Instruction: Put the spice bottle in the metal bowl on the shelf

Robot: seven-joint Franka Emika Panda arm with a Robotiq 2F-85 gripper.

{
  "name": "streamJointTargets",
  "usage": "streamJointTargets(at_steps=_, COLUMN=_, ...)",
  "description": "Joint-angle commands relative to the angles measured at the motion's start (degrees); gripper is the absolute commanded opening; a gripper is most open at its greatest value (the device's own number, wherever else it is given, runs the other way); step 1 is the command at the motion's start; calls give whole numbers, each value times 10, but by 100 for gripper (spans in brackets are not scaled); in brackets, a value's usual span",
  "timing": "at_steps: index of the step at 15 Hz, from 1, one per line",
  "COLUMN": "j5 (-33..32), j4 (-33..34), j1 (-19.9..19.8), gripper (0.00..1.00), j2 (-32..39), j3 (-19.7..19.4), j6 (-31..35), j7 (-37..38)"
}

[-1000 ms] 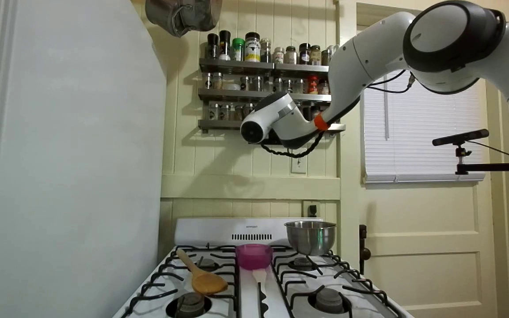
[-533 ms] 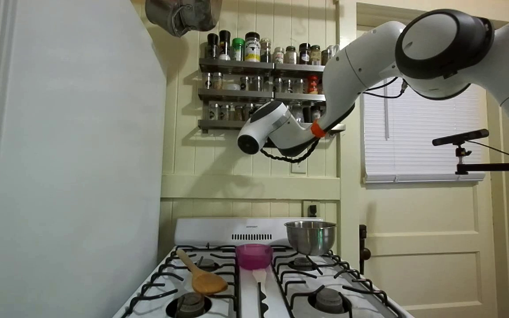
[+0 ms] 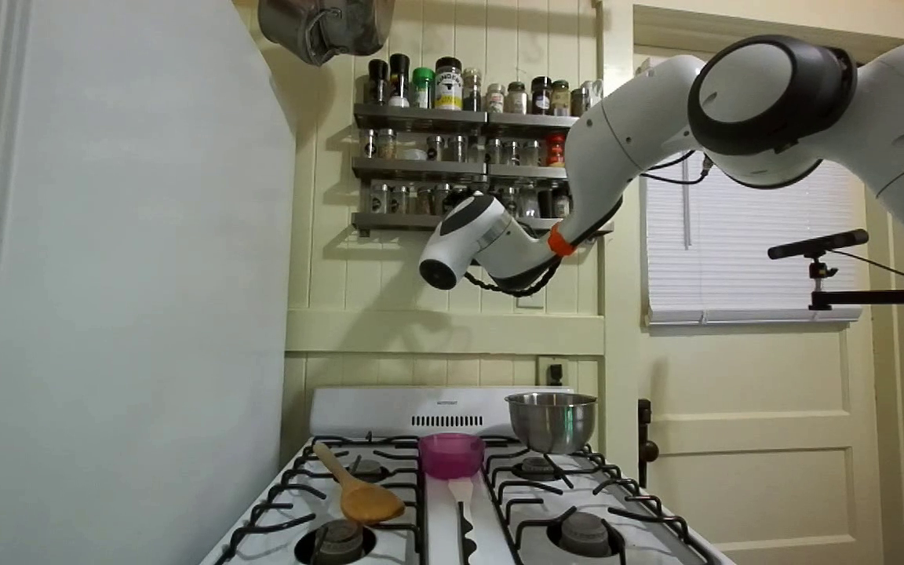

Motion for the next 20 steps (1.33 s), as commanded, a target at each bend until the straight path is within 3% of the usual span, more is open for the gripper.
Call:
streamJointTargets(at_steps=1, j5=-42, j4=39, j1=-1, gripper=23, j2=28, j3=-6, j6=-1, j7=21)
streamJointTargets(at_steps=7, j5=-54, j4=64, j1=-6, gripper=23, j2=55, j3=-7, j6=7, j7=33)
streamJointTargets(at_steps=16, j5=10, j4=48, j1=-14, gripper=23, j2=27, j3=21, j6=82, j7=14)
streamJointTargets(at_steps=17, j5=23, j4=49, j1=-15, gripper=32, j2=22, j3=25, j6=99, j7=7)
streamJointTargets(at_steps=18, j5=35, j4=50, j1=-14, gripper=73, j2=16, j3=26, j6=112, j7=-8)
streamJointTargets(at_steps=20, j5=64, j4=49, j1=-14, gripper=76, j2=4, j3=28, j6=141, j7=-37)
